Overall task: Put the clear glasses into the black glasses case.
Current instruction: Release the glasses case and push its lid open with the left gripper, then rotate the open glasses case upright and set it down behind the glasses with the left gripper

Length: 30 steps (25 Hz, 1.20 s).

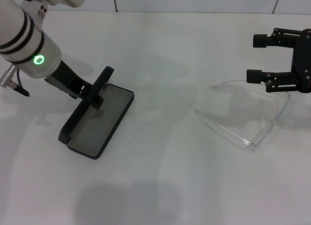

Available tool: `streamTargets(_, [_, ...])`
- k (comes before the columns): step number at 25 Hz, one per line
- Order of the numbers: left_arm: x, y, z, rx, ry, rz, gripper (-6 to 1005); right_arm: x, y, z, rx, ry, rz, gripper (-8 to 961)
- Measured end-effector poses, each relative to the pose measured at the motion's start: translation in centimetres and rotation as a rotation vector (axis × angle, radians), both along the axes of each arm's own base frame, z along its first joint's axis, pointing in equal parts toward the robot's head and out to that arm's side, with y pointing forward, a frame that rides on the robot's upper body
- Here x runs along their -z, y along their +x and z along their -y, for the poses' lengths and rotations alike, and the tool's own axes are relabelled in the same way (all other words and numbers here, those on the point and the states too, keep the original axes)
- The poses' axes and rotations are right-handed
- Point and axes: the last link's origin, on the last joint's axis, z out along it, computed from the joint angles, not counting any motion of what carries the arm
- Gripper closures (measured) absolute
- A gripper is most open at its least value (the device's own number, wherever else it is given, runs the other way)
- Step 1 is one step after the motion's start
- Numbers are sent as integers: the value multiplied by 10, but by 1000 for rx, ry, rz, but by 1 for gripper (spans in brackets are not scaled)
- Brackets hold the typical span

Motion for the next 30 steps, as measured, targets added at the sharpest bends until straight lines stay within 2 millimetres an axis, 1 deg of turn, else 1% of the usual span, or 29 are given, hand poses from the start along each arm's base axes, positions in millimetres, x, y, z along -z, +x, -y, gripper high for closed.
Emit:
streamTargets(4, [3, -3, 1, 23, -8, -73, 363, -1, 1, 1, 5, 3, -2, 143])
streamTargets(10, [5, -3, 2, 42, -14, -114, 626, -1, 2, 1, 6, 3, -2, 143])
streamTargets(20, [3, 4, 1, 85, -14, -107, 786, -1, 3, 1, 2, 14, 0, 143])
streamTargets(21, [2, 6, 0, 105, -17, -108, 802, -1, 3, 1, 1, 16, -1, 143])
streamTargets(25, [0, 15, 0, 224, -44, -111, 799, -3, 5, 2, -9, 32, -33, 143])
streamTargets(30, [1, 31, 3, 500, -130, -97, 795, -7, 10, 5, -1, 53, -66, 143])
